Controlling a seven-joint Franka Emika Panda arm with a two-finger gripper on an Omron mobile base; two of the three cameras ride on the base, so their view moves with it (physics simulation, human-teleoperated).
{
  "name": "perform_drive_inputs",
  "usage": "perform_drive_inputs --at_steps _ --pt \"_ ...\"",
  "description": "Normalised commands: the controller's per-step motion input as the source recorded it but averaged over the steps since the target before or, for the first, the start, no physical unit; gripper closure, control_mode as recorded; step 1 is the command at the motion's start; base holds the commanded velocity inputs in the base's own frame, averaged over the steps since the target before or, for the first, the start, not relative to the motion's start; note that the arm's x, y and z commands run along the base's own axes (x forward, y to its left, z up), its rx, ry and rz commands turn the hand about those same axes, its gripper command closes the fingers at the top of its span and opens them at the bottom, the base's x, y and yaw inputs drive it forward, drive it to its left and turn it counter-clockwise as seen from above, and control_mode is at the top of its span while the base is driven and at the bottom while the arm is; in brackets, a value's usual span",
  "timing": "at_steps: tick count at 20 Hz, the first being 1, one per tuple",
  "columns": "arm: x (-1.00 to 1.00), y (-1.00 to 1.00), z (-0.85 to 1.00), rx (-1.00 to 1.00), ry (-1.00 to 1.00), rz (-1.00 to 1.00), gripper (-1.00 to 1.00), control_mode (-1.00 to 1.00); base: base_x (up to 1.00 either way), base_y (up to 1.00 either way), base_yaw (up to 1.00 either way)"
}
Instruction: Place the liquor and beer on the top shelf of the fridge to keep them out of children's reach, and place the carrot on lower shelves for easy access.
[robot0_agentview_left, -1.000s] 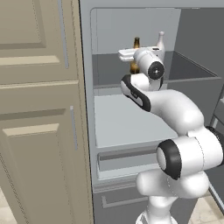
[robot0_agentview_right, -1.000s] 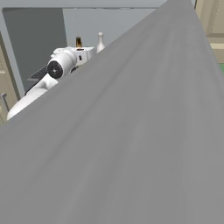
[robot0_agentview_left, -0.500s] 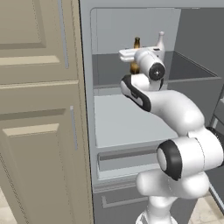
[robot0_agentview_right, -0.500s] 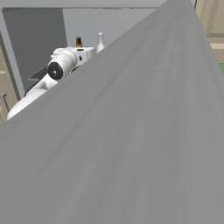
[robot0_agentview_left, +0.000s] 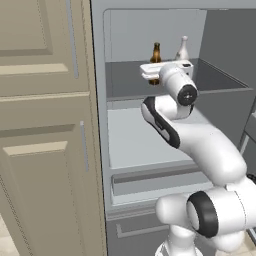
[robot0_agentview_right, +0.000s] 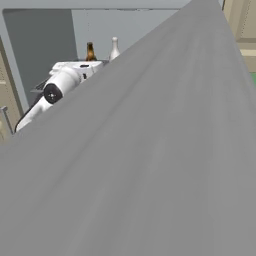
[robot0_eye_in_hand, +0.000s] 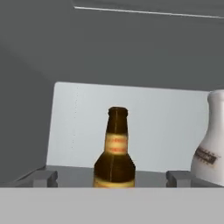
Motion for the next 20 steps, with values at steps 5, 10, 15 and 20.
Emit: perform_drive_inputs --at_steps 5,10,15,20 --pt "-0.98 -0.04 0.17 0.0 0.02 -0.01 -1.0 -1.0 0.0 0.0 0.0" --pt "-0.98 -0.12 0.23 0.0 0.18 0.0 -1.0 -1.0 0.0 0.0 0.0" --pt "-0.99 -0.11 0.17 0.0 0.3 0.0 -1.0 -1.0 0.0 0.0 0.0" --pt "-0.91 -0.08 0.01 0.0 0.33 0.0 -1.0 -1.0 0.0 0.0 0.0"
